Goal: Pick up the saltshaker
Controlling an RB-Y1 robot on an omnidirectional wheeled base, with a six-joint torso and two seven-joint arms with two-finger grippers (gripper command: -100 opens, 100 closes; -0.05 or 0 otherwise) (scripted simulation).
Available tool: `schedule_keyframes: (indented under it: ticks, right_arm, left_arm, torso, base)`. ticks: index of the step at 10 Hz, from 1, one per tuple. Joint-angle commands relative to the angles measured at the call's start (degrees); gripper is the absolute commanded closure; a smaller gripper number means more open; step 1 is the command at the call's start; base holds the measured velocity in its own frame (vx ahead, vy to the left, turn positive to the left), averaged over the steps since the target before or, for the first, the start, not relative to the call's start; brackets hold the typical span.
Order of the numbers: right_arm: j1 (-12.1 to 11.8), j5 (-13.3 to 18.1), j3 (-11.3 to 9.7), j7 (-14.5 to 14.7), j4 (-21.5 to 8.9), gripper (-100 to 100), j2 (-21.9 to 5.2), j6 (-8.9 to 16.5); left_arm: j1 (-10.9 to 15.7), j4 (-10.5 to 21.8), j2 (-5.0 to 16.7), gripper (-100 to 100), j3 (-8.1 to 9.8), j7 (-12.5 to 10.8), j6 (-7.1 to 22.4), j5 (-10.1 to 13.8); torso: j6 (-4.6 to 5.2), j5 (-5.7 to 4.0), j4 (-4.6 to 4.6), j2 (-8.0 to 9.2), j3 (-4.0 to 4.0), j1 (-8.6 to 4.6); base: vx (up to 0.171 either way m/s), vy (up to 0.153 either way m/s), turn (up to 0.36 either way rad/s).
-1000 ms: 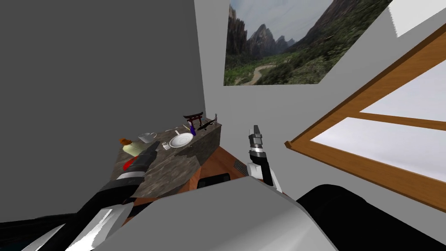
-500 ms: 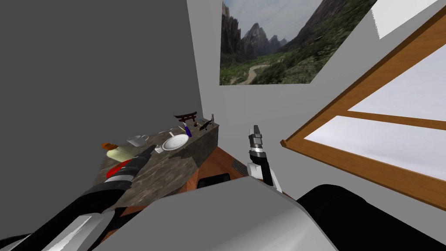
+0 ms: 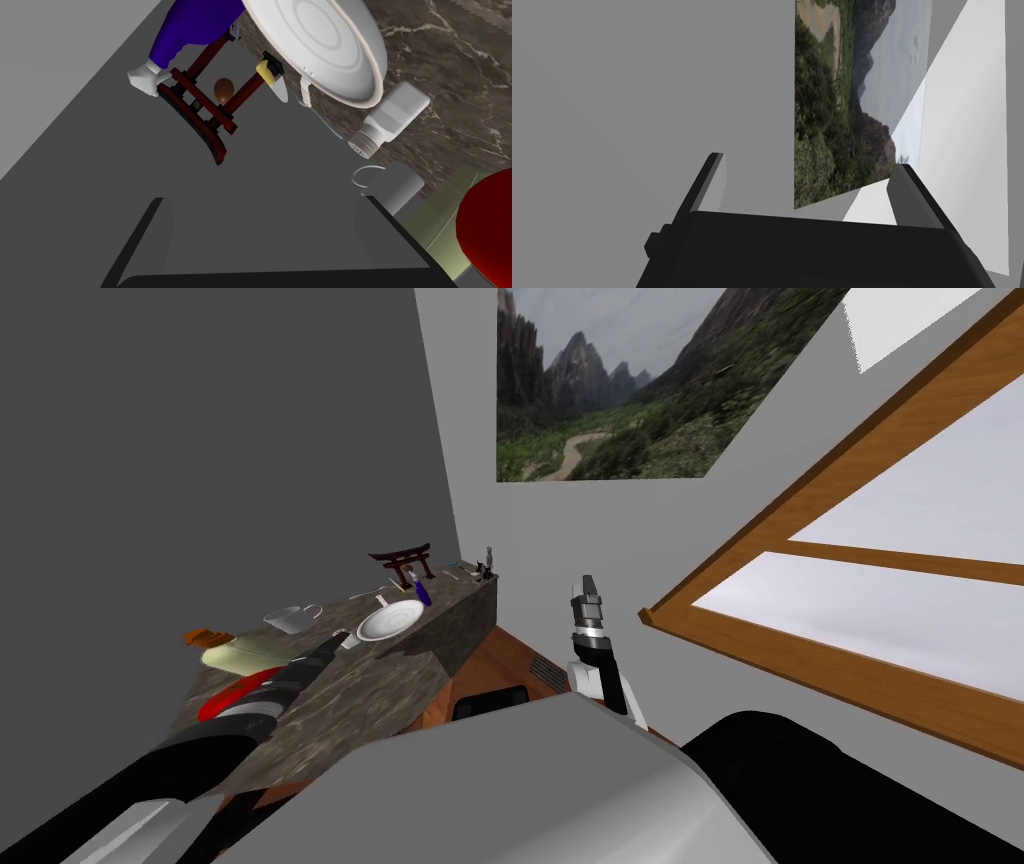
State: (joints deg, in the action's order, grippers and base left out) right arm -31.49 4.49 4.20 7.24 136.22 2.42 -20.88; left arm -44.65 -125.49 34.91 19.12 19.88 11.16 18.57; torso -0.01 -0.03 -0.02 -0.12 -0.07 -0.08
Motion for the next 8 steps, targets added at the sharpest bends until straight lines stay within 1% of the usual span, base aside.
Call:
schedule_keyframes:
  ticks: [1, 2, 3, 4, 5, 6, 7, 8]
  right_arm:
    - [0.0, 0.0, 0.0, 0.0, 0.0, 0, 0.0, 0.0]
    - [0.0, 0.0, 0.0, 0.0, 0.0, 0, 0.0, 0.0]
    - [0.0, 0.0, 0.0, 0.0, 0.0, 0, 0.0, 0.0]
    - [0.0, 0.0, 0.0, 0.0, 0.0, 0, 0.0, 0.0]
    - [0.0, 0.0, 0.0, 0.0, 0.0, 0, 0.0, 0.0]
    - [0.0, 0.0, 0.0, 0.0, 0.0, 0, 0.0, 0.0]
    - [0.0, 0.0, 0.0, 0.0, 0.0, 0, 0.0, 0.0]
    - [0.0, 0.0, 0.0, 0.0, 0.0, 0, 0.0, 0.0]
  left_arm:
    - [-1.3, 0.4, 2.0, -100, 1.32, 1.2, 2.9, 1.7]
    - [-1.3, 0.4, 2.0, -100, 1.32, 1.2, 3.4, 1.7]
    - [-2.5, 0.8, 3.7, -100, 2.47, 2.0, 5.9, 3.1]
    - [-2.5, 0.8, 3.7, -100, 2.47, 2.0, 6.1, 3.1]
    - [-3.7, 1.2, 5.4, -100, 3.59, 2.8, 8.2, 4.6]
    - [-3.7, 1.2, 5.4, -100, 3.59, 2.8, 8.7, 4.6]
    - [-4.9, 1.7, 7.0, -100, 4.67, 3.3, 11.0, 6.0]
    - [-4.9, 1.7, 7.0, -100, 4.67, 3.3, 11.3, 6.0]
  torso:
    - [0.0, 0.0, 0.0, 0.0, 0.0, 0.0]
    - [0.01, 0.0, -0.01, -0.03, -0.02, -0.01]
    - [0.0, 0.01, -0.01, -0.03, -0.02, 0.02]
    - [0.01, 0.01, -0.01, -0.03, -0.02, 0.06]
    - [-0.01, 0.02, -0.01, -0.02, -0.01, 0.05]
    - [0.01, 0.01, -0.02, -0.09, -0.05, 0.02]
    - [-0.01, 0.01, -0.02, -0.09, -0.05, 0.04]
    - [0.0, 0.01, -0.03, -0.13, -0.08, 0.05]
  base:
    - [0.051, -0.034, -0.078]
    - [0.046, -0.023, -0.033]
    - [0.05, -0.018, -0.094]
    - [0.047, -0.015, -0.03]
    - [0.068, -0.03, -0.074]
    - [0.066, -0.018, -0.031]
    - [0.081, -0.017, -0.058]
    - [0.066, -0.012, -0.035]
